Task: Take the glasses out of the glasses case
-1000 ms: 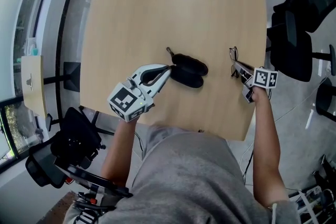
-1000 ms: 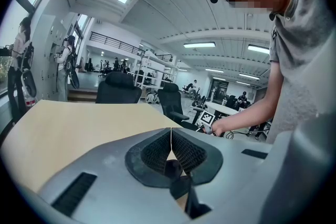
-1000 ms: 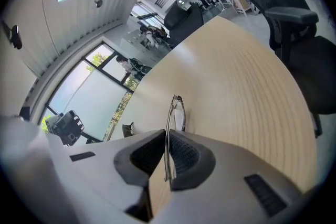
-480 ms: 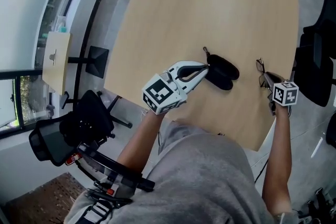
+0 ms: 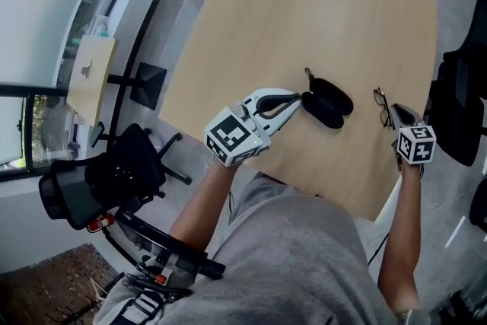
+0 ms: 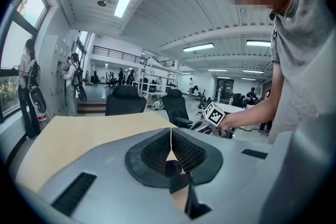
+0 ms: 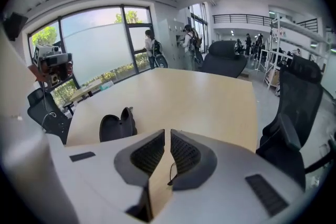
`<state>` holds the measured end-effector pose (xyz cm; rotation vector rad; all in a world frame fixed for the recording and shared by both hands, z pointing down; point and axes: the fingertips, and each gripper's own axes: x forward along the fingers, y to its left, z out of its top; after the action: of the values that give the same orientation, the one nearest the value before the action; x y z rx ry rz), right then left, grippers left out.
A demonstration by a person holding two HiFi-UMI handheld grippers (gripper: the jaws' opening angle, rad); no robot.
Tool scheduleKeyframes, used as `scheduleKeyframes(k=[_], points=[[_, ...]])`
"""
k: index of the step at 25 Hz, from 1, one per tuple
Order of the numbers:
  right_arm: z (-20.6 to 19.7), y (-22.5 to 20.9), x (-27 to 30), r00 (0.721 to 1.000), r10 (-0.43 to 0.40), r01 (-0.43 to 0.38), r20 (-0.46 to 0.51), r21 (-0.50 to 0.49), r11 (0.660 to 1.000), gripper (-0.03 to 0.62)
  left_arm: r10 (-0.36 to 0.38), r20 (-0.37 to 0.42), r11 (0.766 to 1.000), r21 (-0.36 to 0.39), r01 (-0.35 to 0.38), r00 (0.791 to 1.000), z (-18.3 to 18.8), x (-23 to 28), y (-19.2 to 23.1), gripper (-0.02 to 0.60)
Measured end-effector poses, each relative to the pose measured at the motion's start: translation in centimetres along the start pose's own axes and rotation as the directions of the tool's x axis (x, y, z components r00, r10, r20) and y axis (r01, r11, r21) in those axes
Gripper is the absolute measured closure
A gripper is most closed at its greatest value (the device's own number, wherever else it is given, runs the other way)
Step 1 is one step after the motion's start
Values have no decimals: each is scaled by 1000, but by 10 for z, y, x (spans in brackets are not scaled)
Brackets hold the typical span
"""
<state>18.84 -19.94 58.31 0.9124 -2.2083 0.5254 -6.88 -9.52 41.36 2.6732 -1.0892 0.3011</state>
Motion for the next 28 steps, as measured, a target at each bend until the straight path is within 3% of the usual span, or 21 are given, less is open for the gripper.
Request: scheduleKeyframes(k=[5, 9, 14, 18, 28], points=[[40, 26, -33, 992, 1, 4, 124, -38, 999, 568, 34, 26, 999, 28, -35, 999, 13, -26, -4, 575], [76, 55, -65, 970, 16, -5, 244, -45, 999, 569, 50, 65, 997, 52, -53, 997, 26, -47, -6, 575], [116, 116, -110, 909, 90, -73, 408, -57, 996, 569, 64, 109, 994, 80, -73, 992, 36, -88, -16, 575], [142, 174, -158, 849, 148, -99, 507, -122, 988, 569, 34, 187, 993, 101, -53, 982, 40, -127, -33, 575], [128, 350, -263, 786, 145, 36, 601, -279, 960, 585, 17, 218, 987, 152, -51, 976, -2, -275, -99, 575]])
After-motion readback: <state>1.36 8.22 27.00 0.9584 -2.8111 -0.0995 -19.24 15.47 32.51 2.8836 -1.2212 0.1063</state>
